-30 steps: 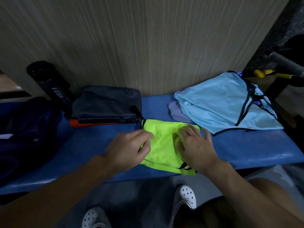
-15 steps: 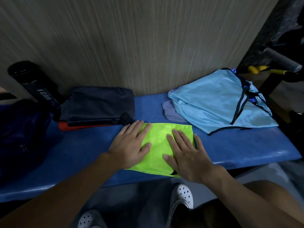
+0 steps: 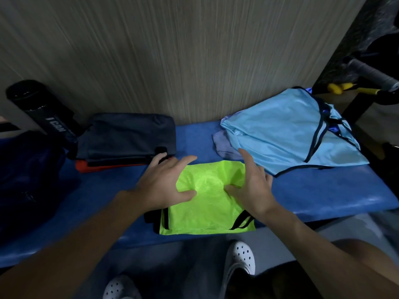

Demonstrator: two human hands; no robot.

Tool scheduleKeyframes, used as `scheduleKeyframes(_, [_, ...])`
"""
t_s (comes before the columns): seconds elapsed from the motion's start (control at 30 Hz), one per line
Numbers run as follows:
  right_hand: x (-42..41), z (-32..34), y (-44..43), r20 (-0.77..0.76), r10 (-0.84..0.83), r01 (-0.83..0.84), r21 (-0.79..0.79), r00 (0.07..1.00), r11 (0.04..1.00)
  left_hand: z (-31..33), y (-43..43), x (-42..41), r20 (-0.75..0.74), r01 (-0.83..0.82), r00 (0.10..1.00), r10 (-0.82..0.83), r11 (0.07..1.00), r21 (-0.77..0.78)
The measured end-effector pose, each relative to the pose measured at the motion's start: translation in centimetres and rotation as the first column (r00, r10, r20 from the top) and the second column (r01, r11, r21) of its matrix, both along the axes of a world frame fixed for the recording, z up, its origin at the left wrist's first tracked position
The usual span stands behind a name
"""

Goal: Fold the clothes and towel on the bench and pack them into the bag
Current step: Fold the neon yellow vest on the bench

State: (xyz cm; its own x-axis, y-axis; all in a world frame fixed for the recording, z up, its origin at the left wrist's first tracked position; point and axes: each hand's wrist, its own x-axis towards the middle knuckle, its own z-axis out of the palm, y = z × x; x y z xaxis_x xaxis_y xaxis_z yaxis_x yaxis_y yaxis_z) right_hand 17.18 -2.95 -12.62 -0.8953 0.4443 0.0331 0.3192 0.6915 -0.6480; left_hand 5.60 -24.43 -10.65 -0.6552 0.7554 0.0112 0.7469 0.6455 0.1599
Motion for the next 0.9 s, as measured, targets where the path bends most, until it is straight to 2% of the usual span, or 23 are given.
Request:
scheduleKeyframes(0.17, [0.5,-0.2,-0.4,-0.113,0.032,-0.06,-0.253,0.993,0.966,0.9,-0.5,0.5,0.025,0.019,0.999,-0.02,0.999,0.051])
scheduleKeyframes(0.3, [0.5,0.2,-0.6,-0.128,0.09,-0.12,-0.248,0.988,0.961,1.0,-1.0,0.8,0.027,0.034,0.999,-0.038,0.991,0.133])
scheduleKeyframes(0.47, [0.5,0.7,-1.2,-0.043,0.125,-0.132,-0.236,0.991,0.963,0.1,-2.6,1.3,0.256,-0.129,0.965,0.056,0.952,0.276])
scheduleKeyframes(0.57, [0.1,0.8,-1.6,-0.077,0.088,-0.103,-0.214,0.993,0.971,-0.6,-3.4,1.5,0.27,-0.196,0.961,0.065,0.847,0.494])
scheduleKeyframes(0.67, [-0.6,1.3,-2.3,-0.148,0.061,-0.096,-0.242,0.987,0.966,-0.8,-3.9,1.9,0.318,-0.308,0.94,0.125,0.714,0.629])
scheduleKeyframes(0.77, [-1.9,2.0,-3.5,-0.233,0.064,-0.133,-0.294,0.97,0.947,0.0,-4.4,1.9,0.354,-0.388,0.918,0.178,0.588,0.71])
scheduleKeyframes(0.9, [-4.5,4.1,-5.9,-0.358,0.046,-0.175,-0.336,0.933,0.925,2.1,-5.5,0.0,0.342,-0.412,0.911,0.23,0.509,0.756])
